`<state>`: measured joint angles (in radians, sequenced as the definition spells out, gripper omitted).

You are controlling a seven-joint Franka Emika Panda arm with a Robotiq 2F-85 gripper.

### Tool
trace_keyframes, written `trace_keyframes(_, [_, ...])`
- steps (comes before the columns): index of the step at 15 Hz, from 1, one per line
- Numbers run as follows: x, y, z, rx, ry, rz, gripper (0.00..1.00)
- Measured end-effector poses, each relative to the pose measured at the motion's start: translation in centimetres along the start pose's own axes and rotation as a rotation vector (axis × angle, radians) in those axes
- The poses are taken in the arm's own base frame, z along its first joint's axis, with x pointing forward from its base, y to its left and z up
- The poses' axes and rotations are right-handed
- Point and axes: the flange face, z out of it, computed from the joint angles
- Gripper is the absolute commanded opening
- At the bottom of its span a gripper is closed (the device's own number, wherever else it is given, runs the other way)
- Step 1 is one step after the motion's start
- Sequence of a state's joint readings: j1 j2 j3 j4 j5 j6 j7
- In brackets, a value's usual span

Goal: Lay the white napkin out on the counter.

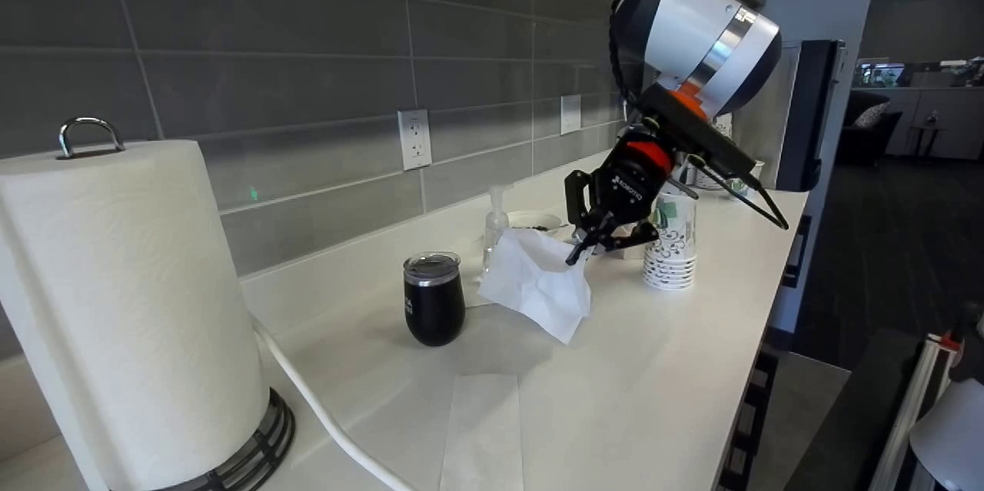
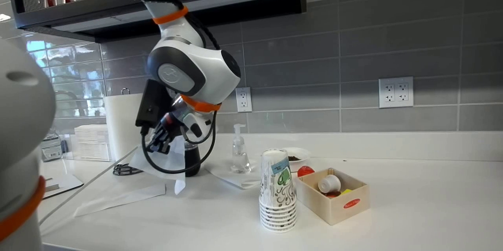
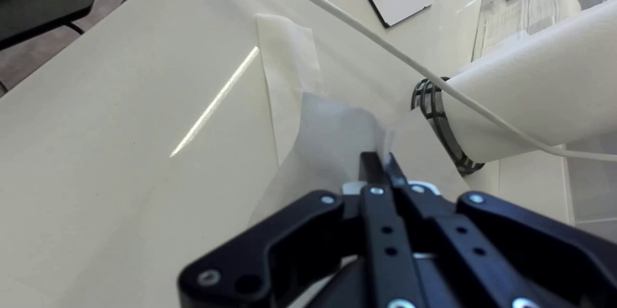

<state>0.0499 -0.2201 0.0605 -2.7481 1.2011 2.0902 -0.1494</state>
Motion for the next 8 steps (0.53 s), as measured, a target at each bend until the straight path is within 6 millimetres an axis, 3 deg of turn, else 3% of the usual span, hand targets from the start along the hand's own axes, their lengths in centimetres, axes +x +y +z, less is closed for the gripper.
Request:
trace_keyframes(4, [0.6, -0.3, -1.3, -0.086, 0.11, 0.068, 0.0])
trace_keyframes(8, [0.5, -1.8, -2.5, -0.206, 0.268, 0.162, 0.0])
